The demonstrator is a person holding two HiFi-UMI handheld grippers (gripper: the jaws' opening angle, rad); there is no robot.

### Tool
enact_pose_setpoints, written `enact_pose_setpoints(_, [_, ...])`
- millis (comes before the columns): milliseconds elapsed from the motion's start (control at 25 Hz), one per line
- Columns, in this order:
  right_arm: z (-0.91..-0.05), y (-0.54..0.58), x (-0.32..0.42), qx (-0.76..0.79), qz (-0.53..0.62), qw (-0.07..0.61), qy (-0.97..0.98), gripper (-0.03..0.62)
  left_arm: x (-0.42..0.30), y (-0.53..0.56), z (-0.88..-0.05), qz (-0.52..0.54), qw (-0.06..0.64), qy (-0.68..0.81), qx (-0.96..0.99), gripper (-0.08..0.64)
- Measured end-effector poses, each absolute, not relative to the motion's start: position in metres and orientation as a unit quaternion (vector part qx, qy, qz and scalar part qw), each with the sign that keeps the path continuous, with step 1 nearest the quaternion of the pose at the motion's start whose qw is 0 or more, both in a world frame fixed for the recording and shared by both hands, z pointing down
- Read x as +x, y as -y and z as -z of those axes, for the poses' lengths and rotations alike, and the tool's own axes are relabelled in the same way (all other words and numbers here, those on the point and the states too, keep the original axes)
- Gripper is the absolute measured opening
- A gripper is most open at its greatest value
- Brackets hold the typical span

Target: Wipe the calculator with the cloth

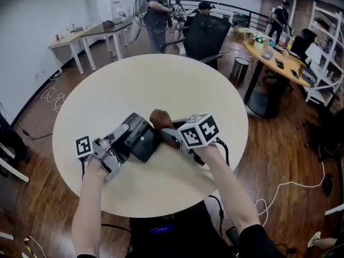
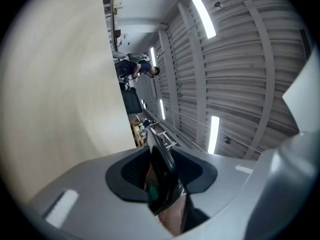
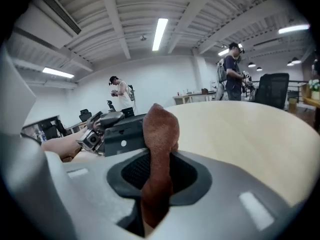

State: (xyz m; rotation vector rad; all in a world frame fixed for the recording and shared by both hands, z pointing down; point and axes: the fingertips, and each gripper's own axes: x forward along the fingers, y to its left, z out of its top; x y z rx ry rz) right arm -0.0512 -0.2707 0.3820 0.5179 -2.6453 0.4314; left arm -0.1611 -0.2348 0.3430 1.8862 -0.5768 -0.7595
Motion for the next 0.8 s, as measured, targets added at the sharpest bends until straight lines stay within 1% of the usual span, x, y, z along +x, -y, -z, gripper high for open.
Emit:
enact_pose_setpoints(80, [-0.389, 0.267, -0.057, 0.169, -0.17, 0.207, 0.949, 0.089, -0.168, 0.245, -0.333, 0.355, 0.46, 0.242, 0.777, 0.274])
enact_pose_setpoints(120, [-0.391, 0.266, -0.058, 0.167, -0.172, 0.207, 0.949, 0.089, -0.17, 0.25, -0.329, 0.372, 0.443, 0.243, 0.778, 0.329])
enact_pose_setpoints(160, [-0.392, 0.266, -0.057, 0.168, -0.171, 0.206, 0.949, 0.091, -0.169, 0.253, -0.327, 0.382, 0.428, 0.247, 0.781, 0.364])
enact_pose_setpoints(320, [-0.392, 0.271, -0.052, 0.176, -0.168, 0.208, 0.948, 0.091, -0.154, 0.259, -0.322, 0.366, 0.373, 0.275, 0.807, 0.447])
enact_pose_setpoints(400, [-0.391, 0.275, -0.048, 0.183, -0.163, 0.209, 0.947, 0.089, -0.139, 0.26, -0.312, 0.341, 0.335, 0.278, 0.833, 0.462])
enact_pose_setpoints(440, [-0.39, 0.274, -0.048, 0.186, -0.16, 0.209, 0.947, 0.089, -0.132, 0.258, -0.309, 0.325, 0.318, 0.282, 0.845, 0.486])
enact_pose_setpoints(560, [-0.388, 0.263, -0.056, 0.185, -0.149, 0.208, 0.949, 0.091, -0.119, 0.244, -0.309, 0.268, 0.279, 0.303, 0.871, 0.518])
enact_pose_setpoints(800, [-0.388, 0.253, -0.059, 0.186, -0.137, 0.199, 0.952, 0.089, -0.09, 0.229, -0.323, 0.13, 0.202, 0.338, 0.91, 0.525])
